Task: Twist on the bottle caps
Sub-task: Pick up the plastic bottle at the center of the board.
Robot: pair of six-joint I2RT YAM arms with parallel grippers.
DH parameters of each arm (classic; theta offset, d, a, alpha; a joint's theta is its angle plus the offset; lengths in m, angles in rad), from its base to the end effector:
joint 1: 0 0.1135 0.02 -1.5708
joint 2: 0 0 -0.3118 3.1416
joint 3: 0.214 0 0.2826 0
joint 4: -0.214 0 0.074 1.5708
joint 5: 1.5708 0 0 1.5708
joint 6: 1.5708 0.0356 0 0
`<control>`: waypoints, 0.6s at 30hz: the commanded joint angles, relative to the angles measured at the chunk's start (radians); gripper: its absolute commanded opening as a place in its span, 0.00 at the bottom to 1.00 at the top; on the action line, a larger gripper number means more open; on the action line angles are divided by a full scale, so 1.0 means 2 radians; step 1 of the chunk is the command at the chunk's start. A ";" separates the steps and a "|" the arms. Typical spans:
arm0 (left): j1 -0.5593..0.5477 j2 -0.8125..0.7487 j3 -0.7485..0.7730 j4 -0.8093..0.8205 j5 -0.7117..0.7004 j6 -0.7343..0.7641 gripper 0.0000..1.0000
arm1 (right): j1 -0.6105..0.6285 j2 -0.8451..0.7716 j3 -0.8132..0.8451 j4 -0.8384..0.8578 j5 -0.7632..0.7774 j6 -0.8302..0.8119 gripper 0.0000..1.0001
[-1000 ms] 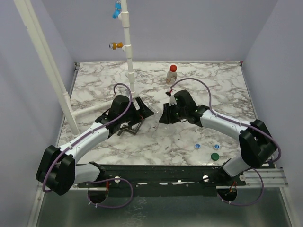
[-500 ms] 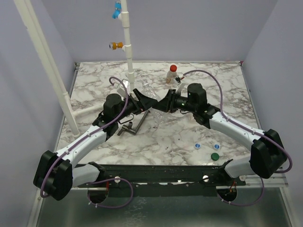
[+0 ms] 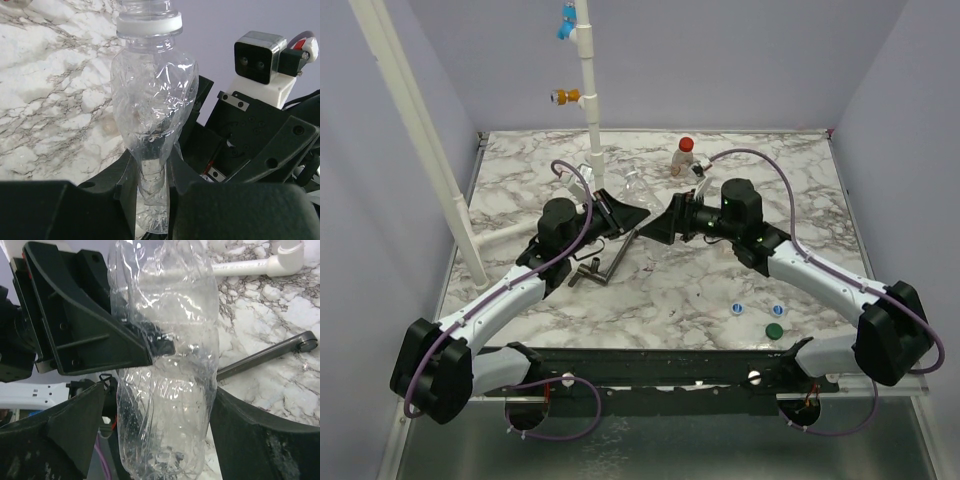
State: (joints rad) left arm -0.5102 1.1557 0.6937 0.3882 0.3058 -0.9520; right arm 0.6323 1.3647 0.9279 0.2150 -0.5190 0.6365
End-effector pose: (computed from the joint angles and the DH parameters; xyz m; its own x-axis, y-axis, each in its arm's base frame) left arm 0.2355 -0.1441 0.3215 -0.6301 -0.5375 -0.5604 0.3697 0.4270 -0.8252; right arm 0.2591 0.2117 0.3332 -0.6797 0.1418 -0.7196 -0.6211 0.4106 0.6676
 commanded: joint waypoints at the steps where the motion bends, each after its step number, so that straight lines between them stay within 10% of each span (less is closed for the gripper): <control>1: 0.000 -0.009 0.024 0.024 -0.032 0.028 0.16 | 0.012 -0.032 -0.033 -0.011 -0.044 -0.002 0.84; 8: 0.000 -0.004 0.034 0.018 -0.026 0.028 0.16 | 0.012 -0.054 -0.052 -0.012 -0.036 -0.002 0.70; 11: 0.000 0.000 0.038 0.017 -0.019 0.026 0.16 | 0.012 -0.059 -0.051 -0.014 -0.028 -0.004 0.46; 18: -0.001 0.009 0.038 0.016 0.015 0.021 0.73 | 0.013 -0.059 -0.046 0.024 -0.036 0.003 0.20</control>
State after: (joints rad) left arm -0.5171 1.1625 0.7433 0.3973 0.3145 -0.9192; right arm 0.6476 1.2728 0.8345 0.2127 -0.5457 0.6270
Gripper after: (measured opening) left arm 0.642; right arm 0.377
